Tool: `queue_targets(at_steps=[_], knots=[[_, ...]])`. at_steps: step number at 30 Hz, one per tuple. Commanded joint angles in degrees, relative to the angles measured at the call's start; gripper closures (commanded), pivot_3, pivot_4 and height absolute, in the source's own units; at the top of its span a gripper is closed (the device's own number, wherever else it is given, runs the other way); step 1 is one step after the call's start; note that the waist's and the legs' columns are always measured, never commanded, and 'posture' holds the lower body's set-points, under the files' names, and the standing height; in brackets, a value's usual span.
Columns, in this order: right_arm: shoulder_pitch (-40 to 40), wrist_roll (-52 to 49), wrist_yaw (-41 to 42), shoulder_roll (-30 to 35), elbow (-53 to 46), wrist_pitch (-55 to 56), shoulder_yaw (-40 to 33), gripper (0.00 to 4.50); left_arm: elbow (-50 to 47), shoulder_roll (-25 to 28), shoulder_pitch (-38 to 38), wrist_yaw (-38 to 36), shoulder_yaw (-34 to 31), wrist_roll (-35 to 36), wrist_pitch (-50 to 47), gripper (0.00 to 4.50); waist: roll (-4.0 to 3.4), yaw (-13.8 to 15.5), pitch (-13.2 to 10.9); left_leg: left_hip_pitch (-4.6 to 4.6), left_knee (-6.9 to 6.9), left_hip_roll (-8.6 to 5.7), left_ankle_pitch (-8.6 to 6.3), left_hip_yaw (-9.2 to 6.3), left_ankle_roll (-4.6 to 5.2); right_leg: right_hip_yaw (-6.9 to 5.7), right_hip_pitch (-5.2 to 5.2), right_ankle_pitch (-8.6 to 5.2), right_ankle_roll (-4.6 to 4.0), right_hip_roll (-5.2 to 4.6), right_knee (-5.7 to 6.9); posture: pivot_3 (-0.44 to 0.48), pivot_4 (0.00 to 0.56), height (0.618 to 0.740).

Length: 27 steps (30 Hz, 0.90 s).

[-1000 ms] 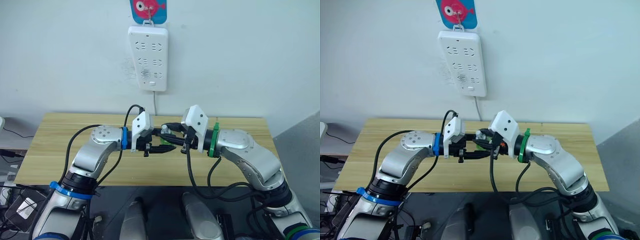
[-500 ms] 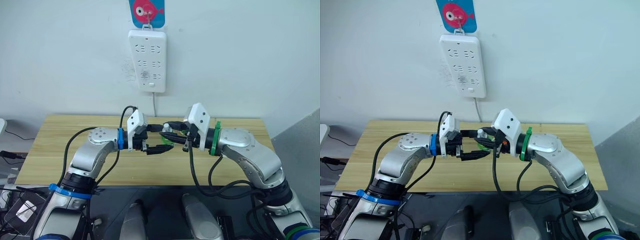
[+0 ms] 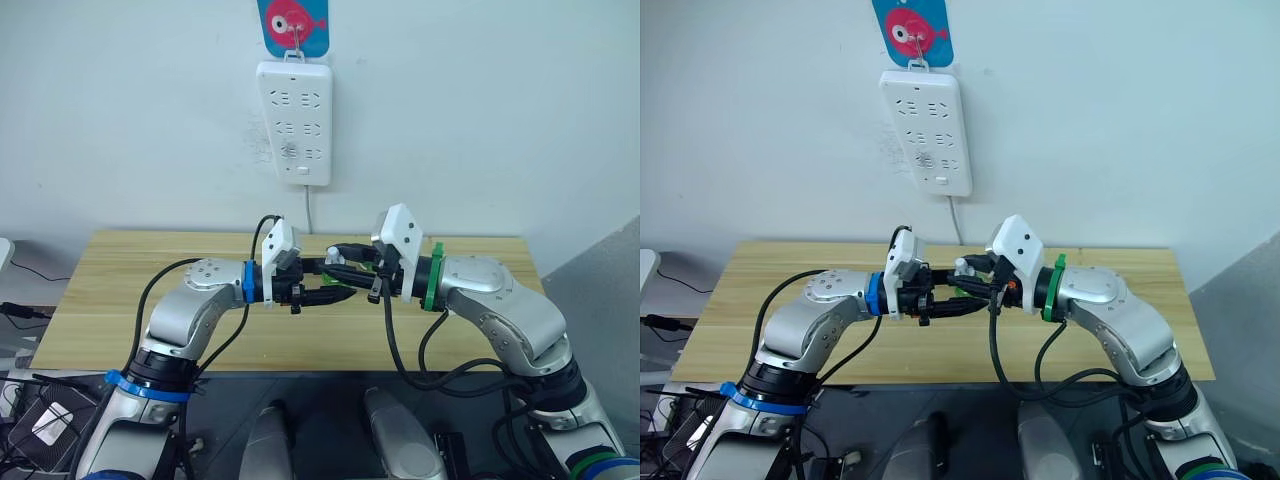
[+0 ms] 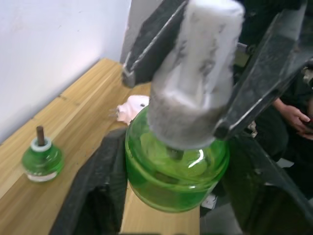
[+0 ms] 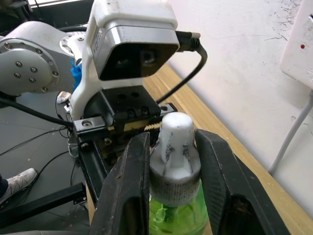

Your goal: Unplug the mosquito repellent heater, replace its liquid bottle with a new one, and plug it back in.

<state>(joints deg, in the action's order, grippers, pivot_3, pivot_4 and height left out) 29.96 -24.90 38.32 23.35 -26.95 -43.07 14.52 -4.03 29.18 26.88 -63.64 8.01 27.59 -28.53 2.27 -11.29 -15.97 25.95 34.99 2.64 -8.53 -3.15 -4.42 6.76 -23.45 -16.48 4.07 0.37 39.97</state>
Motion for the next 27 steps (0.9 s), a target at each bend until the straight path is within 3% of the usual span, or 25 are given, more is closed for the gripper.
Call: queue_targets(at_steps=[1, 4, 10, 14, 15, 23, 27], knots=[[-0.08, -1.47, 0.61, -0.13, -3.43, 0.44, -0.48, 3.49, -2.51, -0.37, 0.06, -0.02, -0.25, 0.57, 0.65, 2.19, 0.0, -0.01, 0.0, -0.01, 0.0, 0.01, 0.0, 0.0, 0.0, 0.0, 0.0, 0.0, 0.0, 0.01, 0.0, -0.253, 0.189, 0.74], [-0.03, -2.95, 5.19, 0.76, -1.51, 2.84, -0.31, 3.49, -3.9, 0.34, -0.4, -1.22, 0.22, 0.38, 1.5, 2.19, 0.0, 0.0, 0.0, -0.01, 0.0, 0.01, 0.0, 0.0, 0.0, 0.01, 0.0, 0.0, 0.0, 0.02, 0.01, -0.248, 0.194, 0.74], [7.87, -2.04, 30.85, 7.2, 16.36, 13.6, 4.01, 3.49, -3.98, 5.37, 0.51, -8.27, 2.17, -2.94, 7.41, 2.19, 0.0, -0.04, 0.0, -0.14, 0.03, -0.01, 0.0, 0.08, 0.01, 0.05, 0.12, 0.0, 0.01, 0.02, -0.02, -0.226, 0.207, 0.74], [11.36, -5.99, 34.62, 9.9, 15.98, 6.69, 3.77, 3.49, -4.25, 5.5, 0.76, -7.77, 1.69, -2.27, 6.57, 2.19, 0.0, 0.06, 0.01, -0.2, 0.03, 0.02, 0.01, 0.04, 0.02, 0.03, 0.17, 0.0, 0.0, 0.03, -0.01, -0.205, 0.202, 0.74], [11.08, -6.65, 33.92, 9.8, 15.17, 6.23, 2.93, 3.49, -4.33, 5.38, 0.65, -7.31, 1.57, -2.3, 6.39, 2.19, 0.0, 0.11, 0.01, -0.18, 0.03, 0.02, 0.01, 0.01, 0.02, 0.01, 0.17, 0.01, -0.01, 0.03, -0.02, -0.206, 0.205, 0.74], [2.33, -5.86, 16.14, 8.35, 2.45, 5.09, -7.7, 0.7, -2.94, 3.1, -1.62, -2.03, 0.27, -3.49, 7.56, 2.19, -0.01, 0.17, 0.01, -0.12, 0.0, 0.0, -0.01, -0.08, 0.02, -0.06, 0.16, 0.01, -0.01, 0.01, -0.01, -0.246, 0.213, 0.74], [-5.06, -4.37, 4.12, 4.68, -7.02, 2.85, -8.9, 0.7, -1.22, 1.21, -1.64, -0.11, 0.41, -4.57, 9.3, 2.19, -0.01, 0.16, 0.01, -0.14, 0.02, 0.01, 0.0, -0.06, 0.02, -0.03, 0.16, -0.01, 0.01, 0.03, 0.0, -0.262, 0.214, 0.74]])
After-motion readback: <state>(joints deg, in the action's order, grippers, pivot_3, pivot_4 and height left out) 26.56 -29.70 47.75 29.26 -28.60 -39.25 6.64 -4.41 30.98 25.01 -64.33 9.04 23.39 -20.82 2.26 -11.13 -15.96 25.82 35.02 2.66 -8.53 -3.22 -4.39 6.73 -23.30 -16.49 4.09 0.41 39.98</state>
